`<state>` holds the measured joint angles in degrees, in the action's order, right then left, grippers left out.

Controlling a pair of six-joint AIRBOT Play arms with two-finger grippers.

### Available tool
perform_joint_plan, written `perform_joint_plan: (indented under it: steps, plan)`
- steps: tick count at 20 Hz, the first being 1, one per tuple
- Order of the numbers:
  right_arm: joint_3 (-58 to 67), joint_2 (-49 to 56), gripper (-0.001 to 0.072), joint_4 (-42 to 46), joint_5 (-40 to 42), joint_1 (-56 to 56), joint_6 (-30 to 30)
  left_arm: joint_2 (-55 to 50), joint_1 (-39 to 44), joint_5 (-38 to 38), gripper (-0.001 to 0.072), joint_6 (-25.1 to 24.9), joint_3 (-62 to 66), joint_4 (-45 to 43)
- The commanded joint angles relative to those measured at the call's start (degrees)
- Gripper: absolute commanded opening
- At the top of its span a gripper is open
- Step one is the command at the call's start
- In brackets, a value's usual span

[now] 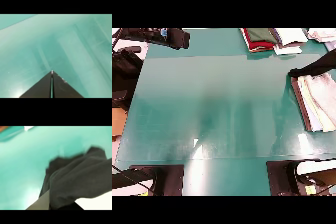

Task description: Fold the shirts.

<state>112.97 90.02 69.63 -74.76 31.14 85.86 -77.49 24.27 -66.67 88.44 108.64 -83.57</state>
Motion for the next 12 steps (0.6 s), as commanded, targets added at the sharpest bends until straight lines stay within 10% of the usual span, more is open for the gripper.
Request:
perform_joint_plan:
  steps: [1, 12]
  plan:
    - [0.09, -3.13, 0.0018, 0.46, 6.36, 1.09, 0.22, -0.02, 0.04, 0.07, 0.0026, 0.66, -0.02, -0.02]
    - [-6.88, -16.13, 0.0017, 4.13, -3.54, 5.53, 1.46, -0.02, 0.04, -1.38, 0.0027, 1.07, -0.02, -0.02]
